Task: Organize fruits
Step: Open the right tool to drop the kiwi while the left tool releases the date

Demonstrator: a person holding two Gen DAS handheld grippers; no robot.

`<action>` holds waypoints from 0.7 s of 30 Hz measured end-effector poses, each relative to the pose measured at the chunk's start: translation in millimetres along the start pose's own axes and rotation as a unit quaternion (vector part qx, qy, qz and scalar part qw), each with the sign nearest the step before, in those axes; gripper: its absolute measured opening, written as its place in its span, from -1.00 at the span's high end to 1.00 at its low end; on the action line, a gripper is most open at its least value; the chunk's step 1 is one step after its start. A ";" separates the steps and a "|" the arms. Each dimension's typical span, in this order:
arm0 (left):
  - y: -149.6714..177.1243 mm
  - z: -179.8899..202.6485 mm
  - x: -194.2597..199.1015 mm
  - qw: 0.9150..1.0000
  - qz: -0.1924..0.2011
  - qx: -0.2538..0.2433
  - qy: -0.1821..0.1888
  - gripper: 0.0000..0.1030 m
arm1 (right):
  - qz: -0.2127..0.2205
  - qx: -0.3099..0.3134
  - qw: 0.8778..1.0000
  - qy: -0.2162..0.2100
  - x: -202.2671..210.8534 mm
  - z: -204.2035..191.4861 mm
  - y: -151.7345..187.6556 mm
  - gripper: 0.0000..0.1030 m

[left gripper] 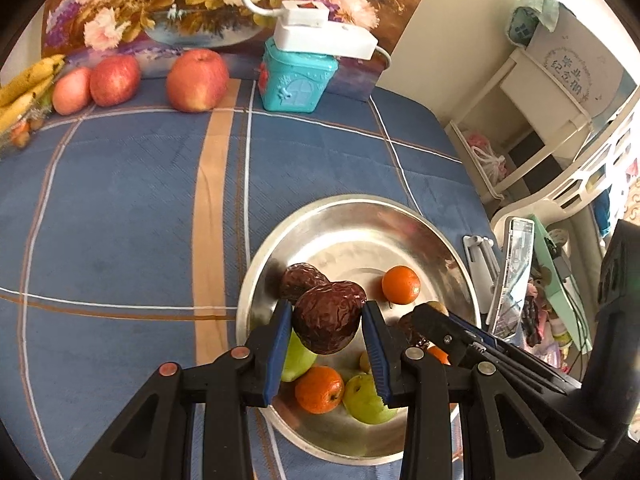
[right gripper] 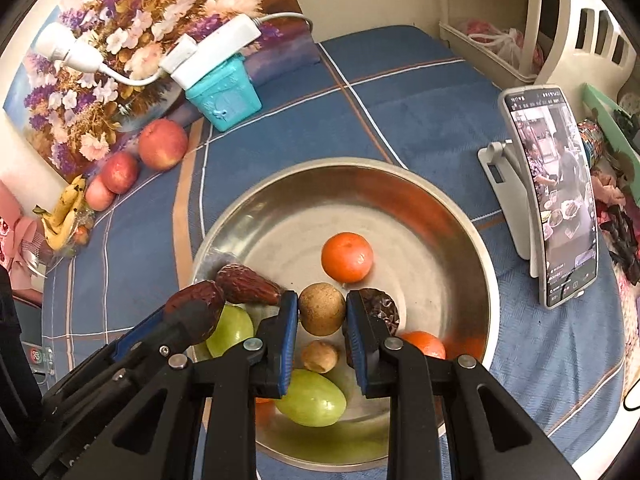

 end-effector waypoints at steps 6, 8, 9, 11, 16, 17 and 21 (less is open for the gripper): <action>-0.9 -1.3 -1.9 1.000 -0.003 0.007 0.011 0.21 | 0.000 -0.002 1.000 0.005 -1.0 2.7 -0.5 0.35; -1.0 -2.1 -1.3 1.000 -0.005 0.008 0.010 0.20 | -0.001 -0.003 1.000 0.002 -0.5 3.6 -0.4 0.34; -1.1 -2.7 -1.2 1.000 -0.005 0.008 0.010 0.20 | 0.000 -0.003 1.000 0.002 -0.3 3.6 -0.3 0.34; -0.9 -4.2 -1.1 1.000 -0.007 0.010 0.008 0.19 | 0.001 -0.001 1.000 0.003 0.1 3.0 -0.1 0.34; 0.1 -14.0 1.3 1.000 -0.010 0.022 -0.014 -0.07 | -0.004 0.003 1.000 0.004 -3.9 1.8 1.0 0.33; 0.2 -16.5 2.5 0.999 -0.010 0.023 -0.027 -0.18 | -0.006 0.005 1.000 0.005 -5.9 1.4 1.2 0.25; 1.9 -32.6 3.8 0.995 -0.024 0.034 -0.087 -0.33 | -0.011 0.015 1.000 0.010 -14.3 -2.6 3.8 -0.03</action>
Point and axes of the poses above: each gripper's, at about its wrist camera, not at the fingertips, and x roughly against the way its jaws point, z to its right, y to its underside, the point moved 1 cm from there along -x, roughly the way its jaws point, and after that the axes turned 13 degrees about -x, right-handed, at the moved point
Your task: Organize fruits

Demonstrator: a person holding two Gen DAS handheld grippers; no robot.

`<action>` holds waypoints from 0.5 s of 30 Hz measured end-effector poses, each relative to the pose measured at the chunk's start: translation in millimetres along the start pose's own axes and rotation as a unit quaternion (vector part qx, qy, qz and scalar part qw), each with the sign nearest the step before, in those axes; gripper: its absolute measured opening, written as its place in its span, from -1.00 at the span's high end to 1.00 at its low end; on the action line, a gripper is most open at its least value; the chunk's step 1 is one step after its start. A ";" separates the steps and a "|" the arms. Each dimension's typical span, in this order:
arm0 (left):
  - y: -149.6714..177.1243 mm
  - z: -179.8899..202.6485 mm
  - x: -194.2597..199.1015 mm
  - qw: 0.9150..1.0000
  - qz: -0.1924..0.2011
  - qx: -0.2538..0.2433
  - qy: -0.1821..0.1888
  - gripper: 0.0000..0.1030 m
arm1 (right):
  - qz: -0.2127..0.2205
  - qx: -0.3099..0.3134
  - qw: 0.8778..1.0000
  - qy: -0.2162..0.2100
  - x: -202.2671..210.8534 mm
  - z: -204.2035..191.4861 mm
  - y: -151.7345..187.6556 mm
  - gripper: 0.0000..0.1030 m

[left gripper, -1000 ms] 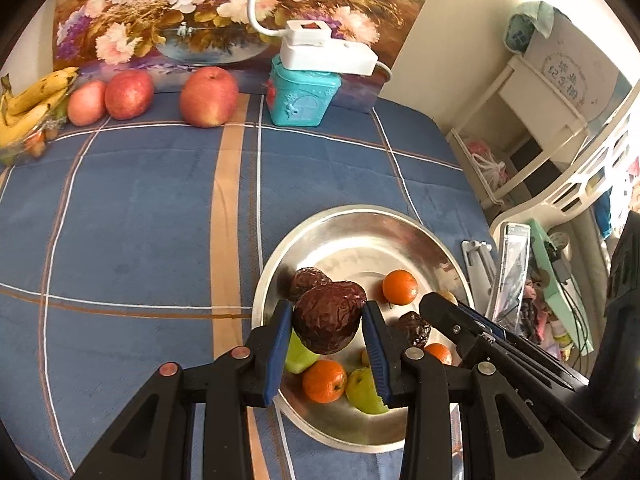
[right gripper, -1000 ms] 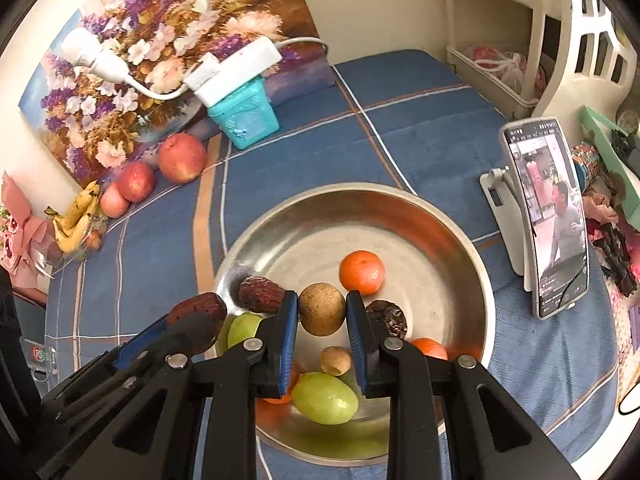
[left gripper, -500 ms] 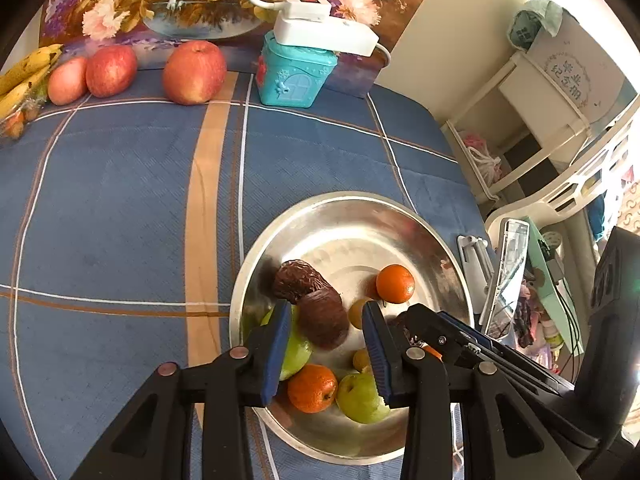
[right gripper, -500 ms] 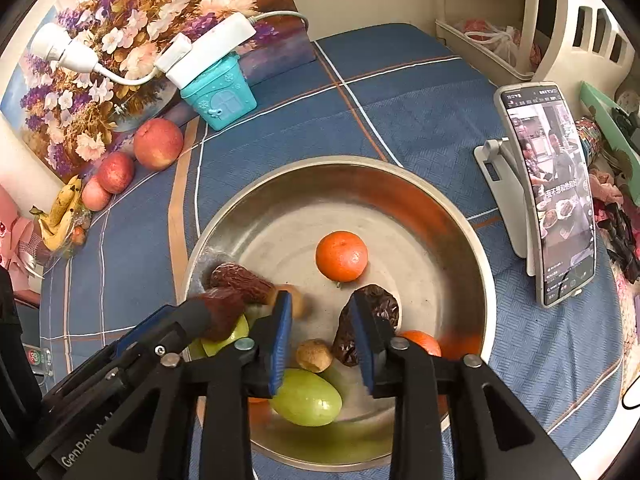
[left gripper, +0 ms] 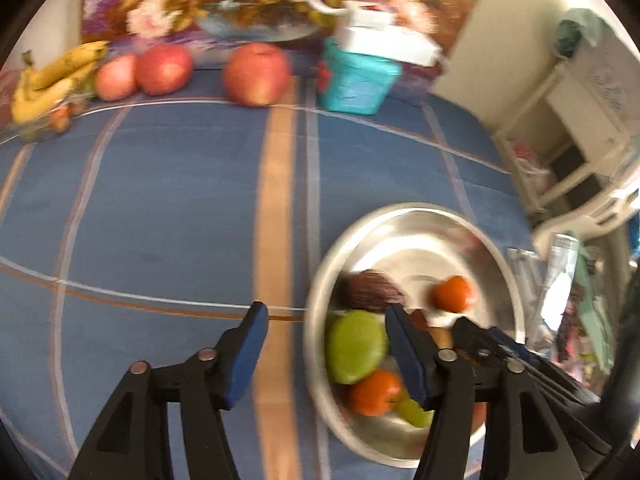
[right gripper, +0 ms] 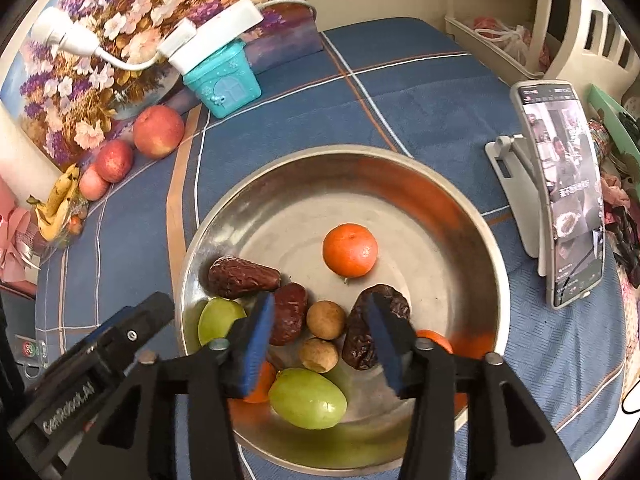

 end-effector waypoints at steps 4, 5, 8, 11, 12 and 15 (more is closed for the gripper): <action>3.9 -22.0 -7.7 0.998 -0.026 0.018 -0.059 -0.53 | 0.002 0.022 1.000 0.011 -5.2 -7.3 -1.7 -0.14; 4.5 -26.9 -9.3 0.997 -0.031 0.021 -0.070 -0.62 | 0.004 0.027 1.000 0.014 -5.5 -8.6 -2.2 -0.24; 8.2 -42.7 -10.9 0.995 -0.036 0.035 -0.087 -0.92 | 0.009 0.036 0.999 0.018 -5.4 -11.7 -2.5 -0.34; 8.4 -52.6 -9.6 0.994 -0.031 0.043 -0.100 -1.00 | 0.014 0.044 0.999 0.024 -5.0 -13.3 -2.9 -0.35; 9.1 -55.4 -8.4 0.993 -0.028 0.044 -0.106 -1.00 | 0.015 0.045 0.999 0.026 -4.6 -13.6 -2.8 -0.36; 10.4 -60.4 -7.9 0.992 -0.027 0.039 -0.120 -1.00 | 0.015 0.048 0.998 0.028 -2.8 -14.3 -2.4 -0.36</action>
Point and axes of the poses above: each gripper's, at about its wrist camera, not at the fingertips, and x roughly against the way its jaws point, z to its right, y to its underside, the point moved 1 cm from there along -x, roughly the way its jaws point, and after that the axes turned 13 degrees about -x, right-handed, at the moved point
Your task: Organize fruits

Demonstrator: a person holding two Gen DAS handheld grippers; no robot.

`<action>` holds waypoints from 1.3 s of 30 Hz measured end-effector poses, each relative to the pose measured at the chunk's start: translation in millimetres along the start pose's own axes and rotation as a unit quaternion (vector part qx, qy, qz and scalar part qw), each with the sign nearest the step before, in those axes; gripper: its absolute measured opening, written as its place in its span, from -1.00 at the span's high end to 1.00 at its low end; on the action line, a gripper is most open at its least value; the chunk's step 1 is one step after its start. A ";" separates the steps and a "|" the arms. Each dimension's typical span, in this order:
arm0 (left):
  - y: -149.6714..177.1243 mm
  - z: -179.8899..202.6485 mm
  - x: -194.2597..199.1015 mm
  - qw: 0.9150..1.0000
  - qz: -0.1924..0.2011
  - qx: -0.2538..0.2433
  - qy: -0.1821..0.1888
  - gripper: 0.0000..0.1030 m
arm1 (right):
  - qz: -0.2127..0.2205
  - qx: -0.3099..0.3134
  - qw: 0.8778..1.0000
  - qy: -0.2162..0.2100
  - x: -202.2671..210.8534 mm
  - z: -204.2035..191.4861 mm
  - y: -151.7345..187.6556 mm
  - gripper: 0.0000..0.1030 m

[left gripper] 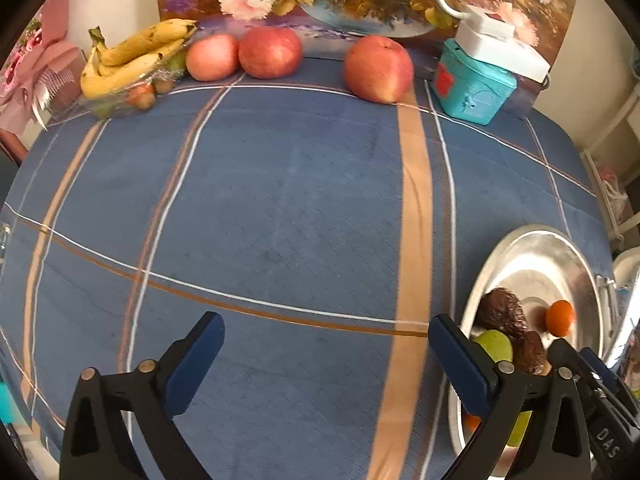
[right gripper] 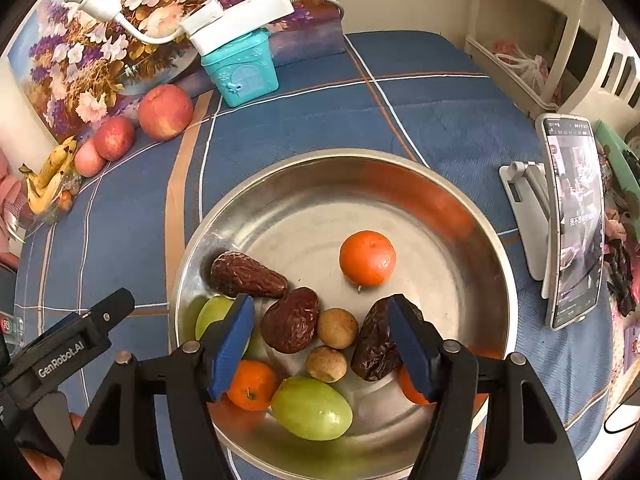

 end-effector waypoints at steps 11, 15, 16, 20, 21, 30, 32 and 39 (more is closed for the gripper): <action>-1.4 -1.6 0.2 1.000 0.007 -0.010 -0.011 -1.00 | 0.028 0.004 1.000 0.011 4.7 -2.4 -0.3 -0.82; -0.2 -6.0 -0.5 1.000 0.013 -0.012 -0.017 -1.00 | 0.034 0.009 0.999 0.008 4.8 -5.0 1.9 -0.82; 0.9 -6.8 0.0 1.000 0.019 -0.015 -0.019 -1.00 | 0.036 0.011 0.999 0.009 4.7 -6.1 2.9 -0.82; 7.8 -9.9 3.7 0.997 0.039 -0.027 -0.056 -1.00 | 0.042 0.022 0.999 0.006 6.5 -13.3 10.5 -0.82; 9.7 -10.9 4.9 0.997 0.042 -0.030 -0.065 -1.00 | 0.043 0.024 0.999 0.005 6.9 -14.5 12.4 -0.82; 35.8 -23.6 19.9 0.990 0.025 -0.021 -0.134 -1.00 | 0.040 0.039 0.998 0.002 15.1 -23.8 40.1 -0.82; 41.7 -26.4 20.3 0.988 0.007 -0.027 -0.150 -1.00 | 0.040 0.039 0.998 0.001 17.4 -23.6 47.0 -0.82; 62.9 -36.0 33.6 0.988 -0.021 -0.040 -0.147 -1.00 | 0.040 0.043 0.998 0.001 27.9 -22.7 71.5 -0.82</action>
Point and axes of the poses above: each gripper's, at about its wrist camera, not at the fingertips, and x roughly against the way its jaws point, z to its right, y to its underside, the point moved 1 cm from there along -x, roughly the way its jaws point, and after that the axes turned 13 degrees about -x, right-handed, at the moved point
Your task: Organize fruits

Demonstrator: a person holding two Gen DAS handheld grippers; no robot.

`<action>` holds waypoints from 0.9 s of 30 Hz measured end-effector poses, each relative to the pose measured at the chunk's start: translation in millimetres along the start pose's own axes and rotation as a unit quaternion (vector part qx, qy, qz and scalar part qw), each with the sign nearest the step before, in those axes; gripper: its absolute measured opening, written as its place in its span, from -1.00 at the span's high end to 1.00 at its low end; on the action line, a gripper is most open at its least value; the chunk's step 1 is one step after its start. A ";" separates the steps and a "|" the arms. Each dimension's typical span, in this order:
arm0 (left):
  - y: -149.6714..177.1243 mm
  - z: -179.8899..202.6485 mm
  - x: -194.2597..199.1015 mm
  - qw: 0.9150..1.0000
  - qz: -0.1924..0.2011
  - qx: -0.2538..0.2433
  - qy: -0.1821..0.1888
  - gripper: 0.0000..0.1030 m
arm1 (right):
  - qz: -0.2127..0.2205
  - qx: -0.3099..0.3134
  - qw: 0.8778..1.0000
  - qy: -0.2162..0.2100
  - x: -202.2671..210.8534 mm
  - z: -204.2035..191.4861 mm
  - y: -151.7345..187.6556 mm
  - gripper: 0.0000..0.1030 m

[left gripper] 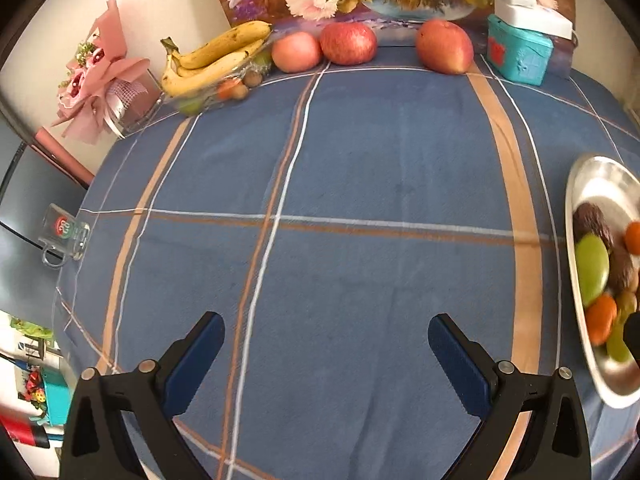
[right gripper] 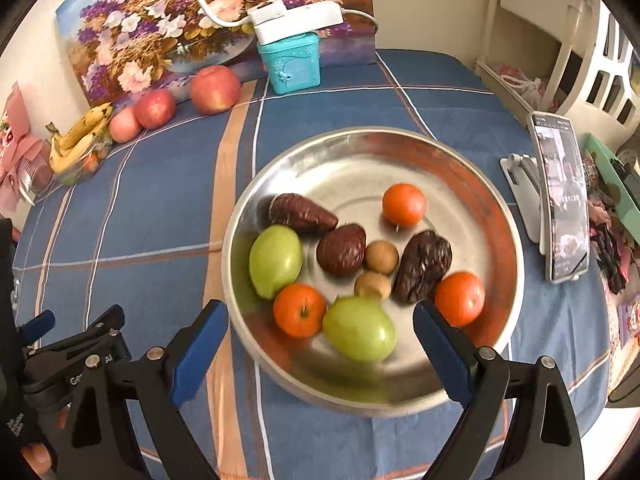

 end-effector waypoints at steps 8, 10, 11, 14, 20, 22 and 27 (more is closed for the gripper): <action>28.0 -13.1 20.5 1.000 0.008 -0.014 0.015 -1.00 | 0.007 0.014 1.000 0.000 15.3 -0.7 31.2 -0.82; 33.6 -14.9 26.2 1.000 0.013 -0.014 0.015 -1.00 | 0.009 0.017 1.000 0.001 17.9 -2.3 37.5 -0.82; 36.7 -16.0 29.6 1.000 0.017 -0.015 0.016 -1.00 | 0.009 0.017 1.000 -0.001 19.4 -2.3 40.5 -0.82; 43.0 -17.6 37.2 0.999 0.029 -0.017 0.013 -1.00 | 0.015 0.019 1.000 -0.001 23.4 -2.7 44.3 -0.82; 45.8 -22.2 42.9 0.999 0.038 -0.018 0.008 -1.00 | 0.019 0.010 1.000 -0.001 24.7 -1.5 43.3 -0.82; 45.7 -22.2 43.5 0.999 0.037 -0.017 0.009 -1.00 | 0.019 0.010 1.000 -0.001 24.6 -1.9 43.0 -0.82; 45.9 -24.3 40.3 0.999 0.029 -0.017 0.014 -1.00 | 0.014 0.013 1.000 -0.003 23.4 -2.5 43.5 -0.82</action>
Point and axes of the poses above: each gripper's, at about its wrist camera, not at the fingertips, and x roughly against the way its jaws point, z to its right, y to its underside, the point moved 1 cm from there along -x, roughly the way its jaws point, and after that the axes turned 13 degrees about -x, right-handed, at the moved point
